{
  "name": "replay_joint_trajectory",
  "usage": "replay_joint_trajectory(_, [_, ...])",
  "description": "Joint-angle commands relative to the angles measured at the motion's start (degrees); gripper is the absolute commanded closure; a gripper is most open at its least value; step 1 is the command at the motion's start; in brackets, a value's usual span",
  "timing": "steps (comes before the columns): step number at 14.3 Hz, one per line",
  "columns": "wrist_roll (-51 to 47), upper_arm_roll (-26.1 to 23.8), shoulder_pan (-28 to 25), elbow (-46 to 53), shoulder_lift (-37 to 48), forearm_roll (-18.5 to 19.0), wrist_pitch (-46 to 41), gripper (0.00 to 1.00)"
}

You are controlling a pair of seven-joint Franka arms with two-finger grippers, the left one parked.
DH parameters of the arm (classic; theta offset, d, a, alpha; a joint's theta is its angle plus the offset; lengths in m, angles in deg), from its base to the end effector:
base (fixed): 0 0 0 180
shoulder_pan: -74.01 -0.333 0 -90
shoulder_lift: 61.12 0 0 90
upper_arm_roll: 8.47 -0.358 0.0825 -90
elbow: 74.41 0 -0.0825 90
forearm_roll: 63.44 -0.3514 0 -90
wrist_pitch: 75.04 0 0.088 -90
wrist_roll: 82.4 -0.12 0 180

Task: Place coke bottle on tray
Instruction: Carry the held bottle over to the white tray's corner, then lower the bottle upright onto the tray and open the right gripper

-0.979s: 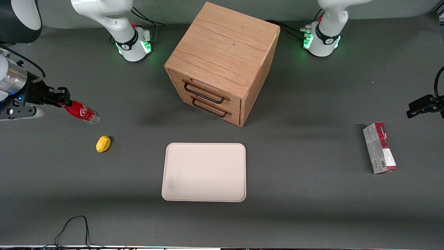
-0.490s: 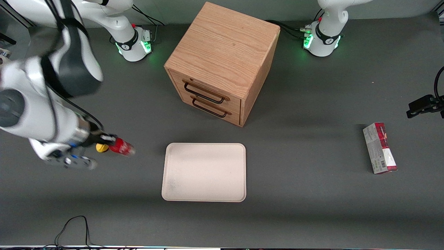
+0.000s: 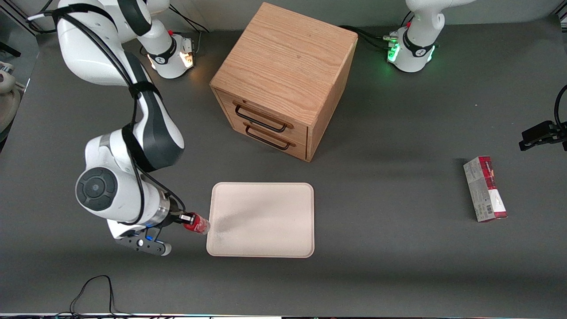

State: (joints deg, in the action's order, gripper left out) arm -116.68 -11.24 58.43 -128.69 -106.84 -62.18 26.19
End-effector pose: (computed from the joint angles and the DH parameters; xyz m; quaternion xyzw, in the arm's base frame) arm 0.7310 0.2250 0.4264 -0.9895 0.1440 -0.0071 0.0107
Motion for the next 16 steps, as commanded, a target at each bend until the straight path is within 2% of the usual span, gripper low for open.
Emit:
replay_joint_trajectory(1, [-3.07,0.13,-1.11,3.39,-3.14,-0.38,2.2,1.0])
replay_joint_trajectory(12, [-3.87,0.22,-2.35,2.86,-7.72,0.32,7.31,1.0])
replay_joint_trajectory(13, [-3.87,0.22,-2.35,2.78,-7.72,0.32,7.31,0.93])
replay_joint_trajectory(14, [-3.69,0.22,-2.35,2.78,-7.72,0.32,7.4,0.39])
replay_joint_trajectory(15, [-3.6,0.22,-2.35,2.69,-7.72,0.49,7.49,0.02])
replay_joint_trajectory(16, [-3.95,0.22,-2.43,2.69,-7.72,0.84,7.49,0.0])
